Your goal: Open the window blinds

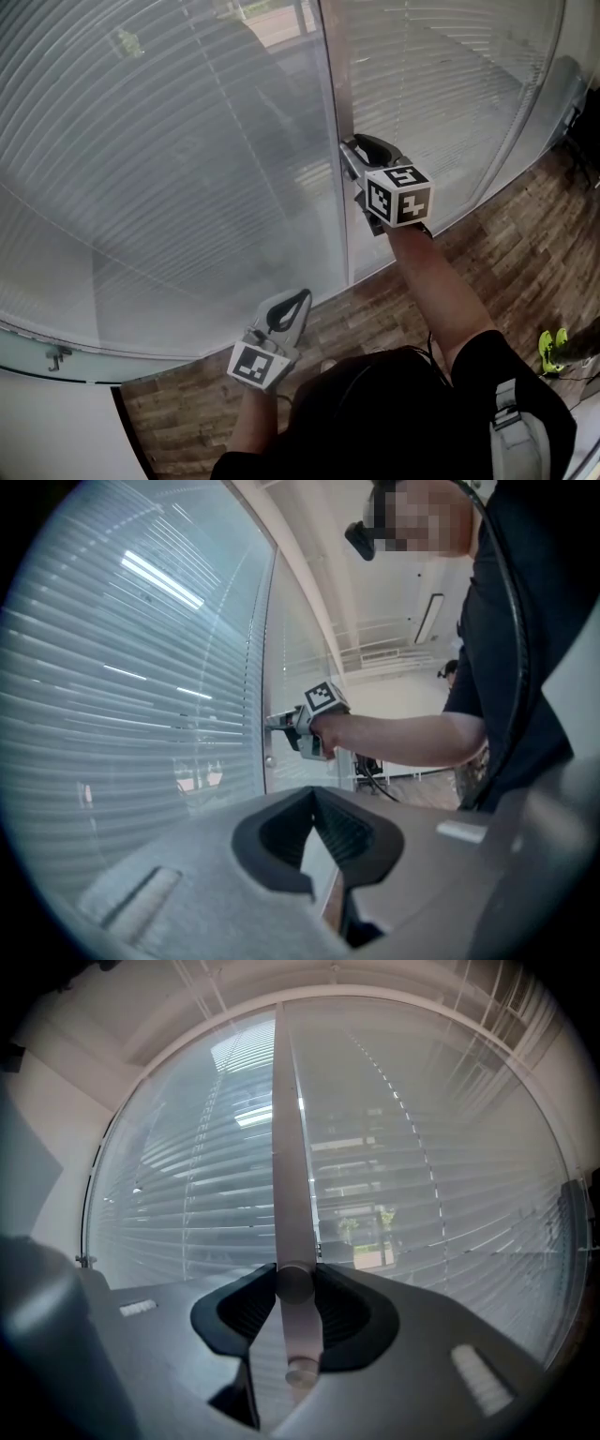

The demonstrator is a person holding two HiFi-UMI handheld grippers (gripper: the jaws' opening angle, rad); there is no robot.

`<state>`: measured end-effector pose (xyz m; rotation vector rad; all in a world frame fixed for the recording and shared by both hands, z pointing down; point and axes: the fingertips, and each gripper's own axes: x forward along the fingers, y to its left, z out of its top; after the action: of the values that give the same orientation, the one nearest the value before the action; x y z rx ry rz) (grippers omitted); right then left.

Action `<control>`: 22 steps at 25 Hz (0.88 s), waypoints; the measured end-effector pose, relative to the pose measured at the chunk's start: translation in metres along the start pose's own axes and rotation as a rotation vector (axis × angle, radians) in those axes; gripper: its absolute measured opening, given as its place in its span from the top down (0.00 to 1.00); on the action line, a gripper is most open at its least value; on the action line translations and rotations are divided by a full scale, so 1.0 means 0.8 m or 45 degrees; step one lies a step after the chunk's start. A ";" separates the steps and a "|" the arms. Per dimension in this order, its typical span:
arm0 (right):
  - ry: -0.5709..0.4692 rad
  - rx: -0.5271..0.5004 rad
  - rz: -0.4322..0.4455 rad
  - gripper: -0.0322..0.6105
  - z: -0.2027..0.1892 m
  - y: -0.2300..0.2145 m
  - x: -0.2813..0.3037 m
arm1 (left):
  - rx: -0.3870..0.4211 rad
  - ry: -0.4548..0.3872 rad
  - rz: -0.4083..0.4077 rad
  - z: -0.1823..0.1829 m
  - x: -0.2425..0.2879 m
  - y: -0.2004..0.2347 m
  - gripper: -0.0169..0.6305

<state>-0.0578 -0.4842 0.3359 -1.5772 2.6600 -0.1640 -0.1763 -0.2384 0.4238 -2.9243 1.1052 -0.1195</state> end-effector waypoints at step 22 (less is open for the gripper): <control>0.235 -1.624 0.033 0.58 -0.007 0.030 -0.017 | -0.011 0.001 0.014 -0.009 0.003 0.001 0.97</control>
<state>-0.0729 -0.4607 0.3388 -1.6812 3.0121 1.7624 -0.1754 -0.2402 0.4309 -2.9261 1.1242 -0.1160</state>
